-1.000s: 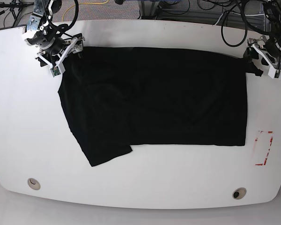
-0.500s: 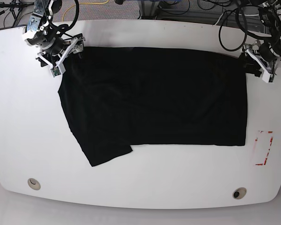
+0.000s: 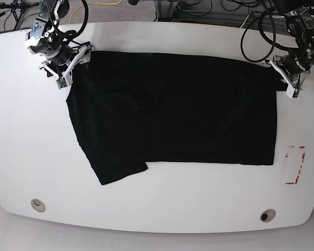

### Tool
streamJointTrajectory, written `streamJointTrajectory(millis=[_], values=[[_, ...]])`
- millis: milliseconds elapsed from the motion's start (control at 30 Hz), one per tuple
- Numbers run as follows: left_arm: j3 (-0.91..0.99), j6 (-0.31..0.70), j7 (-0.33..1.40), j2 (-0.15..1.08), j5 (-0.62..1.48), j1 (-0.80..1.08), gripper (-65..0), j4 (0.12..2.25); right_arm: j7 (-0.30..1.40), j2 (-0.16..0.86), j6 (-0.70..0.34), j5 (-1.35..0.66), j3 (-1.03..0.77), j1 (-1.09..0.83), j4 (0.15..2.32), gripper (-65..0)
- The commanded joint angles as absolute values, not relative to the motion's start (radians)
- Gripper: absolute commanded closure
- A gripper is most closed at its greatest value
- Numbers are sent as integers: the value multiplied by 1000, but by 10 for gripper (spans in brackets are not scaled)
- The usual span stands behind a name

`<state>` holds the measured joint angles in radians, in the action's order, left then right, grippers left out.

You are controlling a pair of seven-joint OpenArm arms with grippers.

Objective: Fold the T-shirt properly
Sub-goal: 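Adjust the left gripper's grip on the shirt edge, then open both grippers and release the shirt edge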

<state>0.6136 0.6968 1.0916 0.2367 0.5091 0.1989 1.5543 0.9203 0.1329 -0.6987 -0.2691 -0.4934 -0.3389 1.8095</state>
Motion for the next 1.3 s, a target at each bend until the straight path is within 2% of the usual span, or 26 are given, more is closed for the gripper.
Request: streamJointTrajectory(millis=[0, 167, 500, 600, 800, 867, 1267], values=[[621, 698, 1092, 255, 519, 197, -31, 1607, 905, 147, -698, -283, -499, -335, 1824, -358], [621, 698, 1130, 278, 519, 205, -31, 1664, 909, 145, -698, -288, -498, -341, 1828, -304], [621, 698, 1148, 285, 519, 206, -31, 1698, 912, 114, -698, -280, -498, -358, 1842, -376], [621, 698, 1148, 285, 519, 208, -31, 1698, 911, 114, -698, -280, -499, -358, 1811, -315], [621, 698, 1148, 289, 519, 209, -31, 1695, 905, 116, -698, -280, -499, -357, 1747, -82], [621, 698, 1148, 291, 519, 209, -31, 1693, 905, 125, -698, -280, -499, -357, 1745, -33], [622, 698, 1148, 348, 518, 254, -35, 1699, 906, 186, -698, -282, -499, -392, 1756, -29]])
